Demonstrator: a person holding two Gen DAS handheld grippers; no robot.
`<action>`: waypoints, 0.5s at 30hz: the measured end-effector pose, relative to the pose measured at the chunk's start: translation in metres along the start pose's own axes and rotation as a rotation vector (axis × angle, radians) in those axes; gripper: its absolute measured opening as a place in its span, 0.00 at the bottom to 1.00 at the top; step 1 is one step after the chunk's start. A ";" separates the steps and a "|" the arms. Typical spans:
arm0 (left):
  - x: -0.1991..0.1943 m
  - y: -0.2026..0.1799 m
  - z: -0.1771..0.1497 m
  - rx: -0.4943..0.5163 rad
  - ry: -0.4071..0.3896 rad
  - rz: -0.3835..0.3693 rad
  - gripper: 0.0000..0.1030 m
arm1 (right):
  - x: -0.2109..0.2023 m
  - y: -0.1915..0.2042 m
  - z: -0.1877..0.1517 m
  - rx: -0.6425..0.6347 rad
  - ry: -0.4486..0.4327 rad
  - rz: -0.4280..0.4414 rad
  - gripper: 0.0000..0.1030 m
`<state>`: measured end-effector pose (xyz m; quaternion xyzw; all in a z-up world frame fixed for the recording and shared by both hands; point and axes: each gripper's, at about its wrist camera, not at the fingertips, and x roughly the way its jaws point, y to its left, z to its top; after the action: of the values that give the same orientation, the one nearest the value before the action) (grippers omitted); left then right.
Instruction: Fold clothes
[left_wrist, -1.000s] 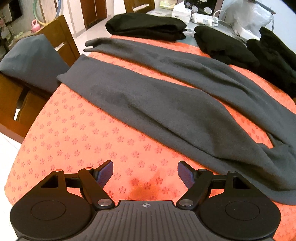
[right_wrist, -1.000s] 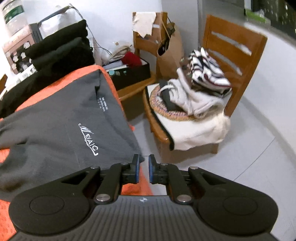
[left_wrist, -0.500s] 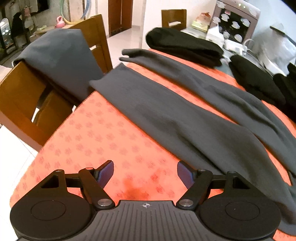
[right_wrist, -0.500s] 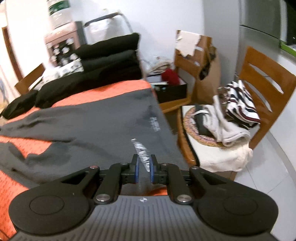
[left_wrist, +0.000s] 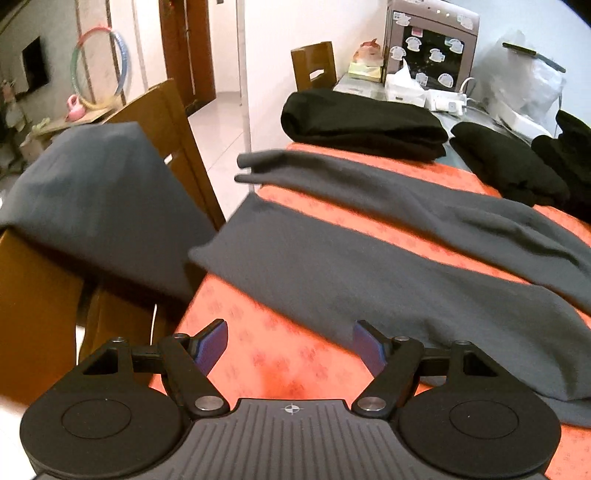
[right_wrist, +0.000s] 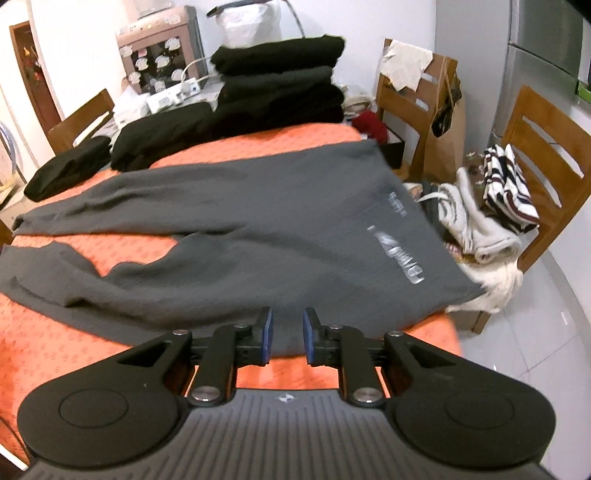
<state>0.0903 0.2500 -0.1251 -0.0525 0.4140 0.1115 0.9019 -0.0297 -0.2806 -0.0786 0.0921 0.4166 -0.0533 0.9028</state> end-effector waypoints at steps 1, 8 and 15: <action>0.003 0.004 0.002 0.003 -0.006 -0.003 0.74 | 0.000 0.009 -0.002 0.000 0.004 -0.002 0.20; 0.026 0.034 0.012 -0.051 -0.019 -0.044 0.68 | -0.009 0.060 -0.015 0.033 0.000 -0.018 0.23; 0.049 0.060 0.024 -0.178 -0.007 -0.078 0.63 | -0.022 0.087 -0.033 0.076 -0.011 -0.054 0.23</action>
<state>0.1240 0.3199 -0.1470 -0.1482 0.3969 0.1128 0.8988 -0.0532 -0.1876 -0.0727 0.1150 0.4117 -0.0938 0.8992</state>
